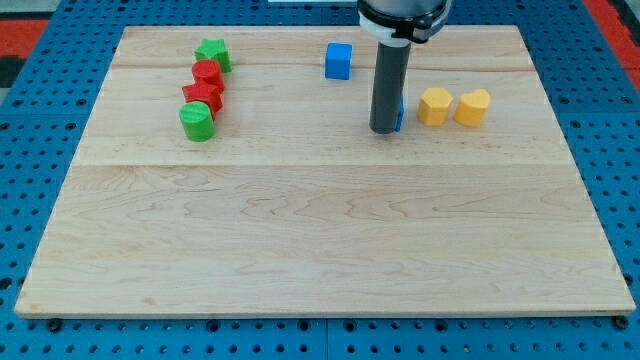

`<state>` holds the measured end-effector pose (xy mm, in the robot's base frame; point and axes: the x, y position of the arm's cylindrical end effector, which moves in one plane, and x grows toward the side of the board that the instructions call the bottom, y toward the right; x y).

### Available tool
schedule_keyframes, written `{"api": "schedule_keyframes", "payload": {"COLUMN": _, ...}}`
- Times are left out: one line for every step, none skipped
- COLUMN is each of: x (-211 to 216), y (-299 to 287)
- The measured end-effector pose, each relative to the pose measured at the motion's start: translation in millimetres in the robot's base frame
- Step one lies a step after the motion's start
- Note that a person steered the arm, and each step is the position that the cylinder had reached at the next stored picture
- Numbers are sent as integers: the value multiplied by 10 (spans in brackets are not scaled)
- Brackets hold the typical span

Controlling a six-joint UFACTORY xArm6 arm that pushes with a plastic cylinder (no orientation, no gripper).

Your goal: Place the blue triangle to the left of the yellow hexagon

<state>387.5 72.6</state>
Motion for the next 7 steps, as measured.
{"api": "schedule_keyframes", "payload": {"x": -2, "y": 0}}
{"api": "schedule_keyframes", "payload": {"x": -17, "y": 0}}
{"api": "schedule_keyframes", "payload": {"x": -35, "y": 0}}
{"api": "schedule_keyframes", "payload": {"x": -45, "y": 0}}
{"api": "schedule_keyframes", "payload": {"x": -5, "y": -58}}
{"api": "schedule_keyframes", "payload": {"x": -14, "y": -401}}
{"api": "schedule_keyframes", "payload": {"x": -150, "y": -633}}
